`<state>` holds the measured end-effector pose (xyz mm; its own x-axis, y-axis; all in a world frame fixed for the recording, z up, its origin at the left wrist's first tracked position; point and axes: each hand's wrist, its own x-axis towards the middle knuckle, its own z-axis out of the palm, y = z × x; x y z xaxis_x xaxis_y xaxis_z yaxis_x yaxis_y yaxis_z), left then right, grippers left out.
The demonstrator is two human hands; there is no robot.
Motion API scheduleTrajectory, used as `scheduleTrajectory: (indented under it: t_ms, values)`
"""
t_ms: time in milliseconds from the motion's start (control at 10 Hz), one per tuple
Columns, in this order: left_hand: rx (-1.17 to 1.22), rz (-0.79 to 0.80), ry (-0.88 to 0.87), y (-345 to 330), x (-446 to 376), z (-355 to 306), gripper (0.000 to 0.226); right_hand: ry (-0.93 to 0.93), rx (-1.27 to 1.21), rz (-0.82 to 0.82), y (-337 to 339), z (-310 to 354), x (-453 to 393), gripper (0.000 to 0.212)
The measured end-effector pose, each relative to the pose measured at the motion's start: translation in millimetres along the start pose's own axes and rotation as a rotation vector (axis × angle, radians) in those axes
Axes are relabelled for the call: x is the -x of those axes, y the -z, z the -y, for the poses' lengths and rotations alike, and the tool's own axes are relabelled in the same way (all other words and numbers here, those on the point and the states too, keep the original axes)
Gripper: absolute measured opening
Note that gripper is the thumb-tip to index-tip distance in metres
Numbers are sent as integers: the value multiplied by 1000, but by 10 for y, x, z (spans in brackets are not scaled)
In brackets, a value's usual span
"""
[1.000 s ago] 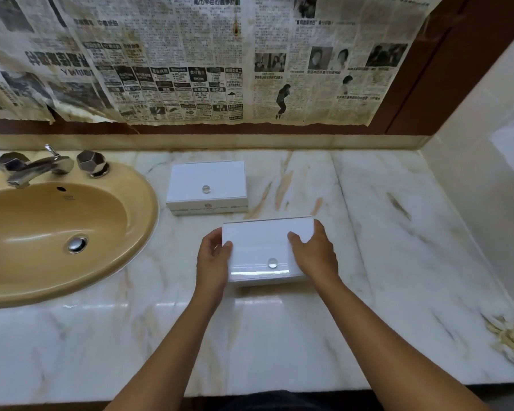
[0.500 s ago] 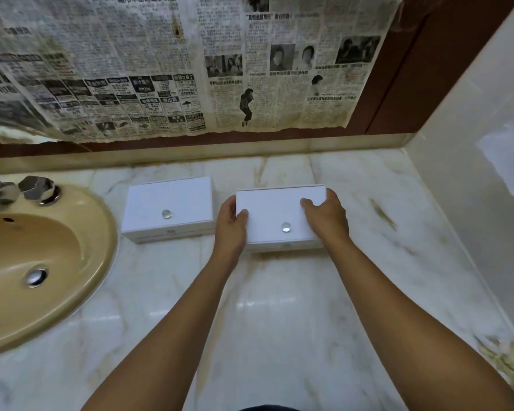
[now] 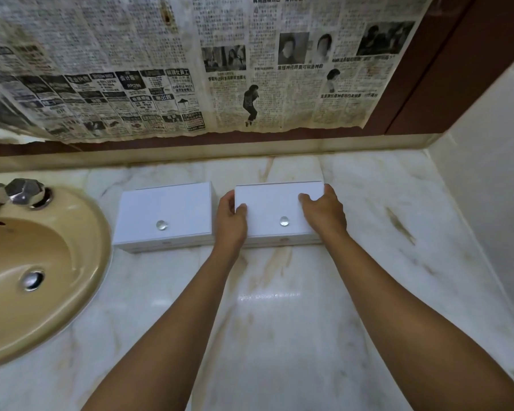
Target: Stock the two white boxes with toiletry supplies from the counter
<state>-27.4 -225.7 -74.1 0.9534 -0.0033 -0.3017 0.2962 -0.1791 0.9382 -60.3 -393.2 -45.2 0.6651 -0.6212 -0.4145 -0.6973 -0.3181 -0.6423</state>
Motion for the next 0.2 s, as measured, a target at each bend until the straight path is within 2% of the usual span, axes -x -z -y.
scheduleTrajectory:
  t_ms: [100, 200]
  values:
    - [-57, 39, -21, 30, 14, -22, 41, 27, -48, 6, 23, -27, 2, 70]
    - [-128, 67, -81, 140, 250, 3, 46, 72, -175, -125, 171, -109, 131, 68]
